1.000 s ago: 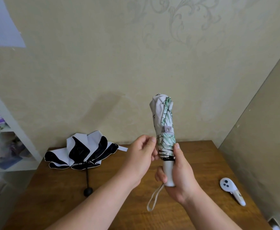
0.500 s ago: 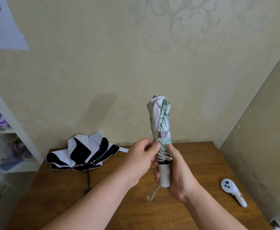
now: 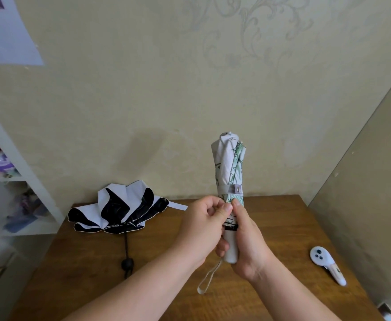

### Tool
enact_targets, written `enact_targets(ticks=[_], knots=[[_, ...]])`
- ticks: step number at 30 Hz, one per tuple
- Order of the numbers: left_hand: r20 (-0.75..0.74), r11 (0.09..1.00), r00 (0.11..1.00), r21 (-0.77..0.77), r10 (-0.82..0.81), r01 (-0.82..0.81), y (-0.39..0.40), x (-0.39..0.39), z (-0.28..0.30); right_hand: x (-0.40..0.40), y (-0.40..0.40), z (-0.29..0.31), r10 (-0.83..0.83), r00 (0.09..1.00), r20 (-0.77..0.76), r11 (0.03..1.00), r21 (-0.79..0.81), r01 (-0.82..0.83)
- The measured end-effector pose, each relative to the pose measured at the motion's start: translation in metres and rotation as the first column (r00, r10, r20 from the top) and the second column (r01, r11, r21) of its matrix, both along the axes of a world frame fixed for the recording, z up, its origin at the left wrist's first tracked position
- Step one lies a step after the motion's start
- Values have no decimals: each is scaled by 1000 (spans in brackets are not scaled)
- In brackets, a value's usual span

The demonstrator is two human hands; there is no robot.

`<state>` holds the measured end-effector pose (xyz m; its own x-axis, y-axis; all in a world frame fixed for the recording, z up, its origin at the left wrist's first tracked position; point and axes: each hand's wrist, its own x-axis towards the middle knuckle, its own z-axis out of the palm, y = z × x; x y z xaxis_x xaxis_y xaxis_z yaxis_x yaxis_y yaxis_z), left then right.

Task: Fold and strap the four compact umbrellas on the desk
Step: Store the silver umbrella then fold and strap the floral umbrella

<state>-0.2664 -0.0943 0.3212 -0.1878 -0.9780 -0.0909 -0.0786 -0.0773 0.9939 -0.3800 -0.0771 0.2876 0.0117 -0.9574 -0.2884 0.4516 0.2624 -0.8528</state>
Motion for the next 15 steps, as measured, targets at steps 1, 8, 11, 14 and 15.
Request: enact_targets(ticks=[1, 8, 11, 14, 15], knots=[[3, 1000, 1000, -13, -11, 11, 0, 2, 0, -2, 0, 1, 18, 1000, 4, 1000, 2, -18], [-12, 998, 999, -29, 49, -49, -15, 12, 0, -11, 5, 16, 145, 975, 168, 987, 50, -155], [-8, 1000, 1000, 2, 19, -19, -14, 13, -4, -10, 6, 16, 168, 960, 226, 981, 58, -185], [-14, 1000, 1000, 30, -4, 5, -14, 12, -3, -11, 7, 15, 187, 955, 229, 977, 60, -205], [-2, 999, 1000, 35, -18, 18, -15, 11, -2, -10, 7, 15, 191, 957, 218, 976, 65, -210]])
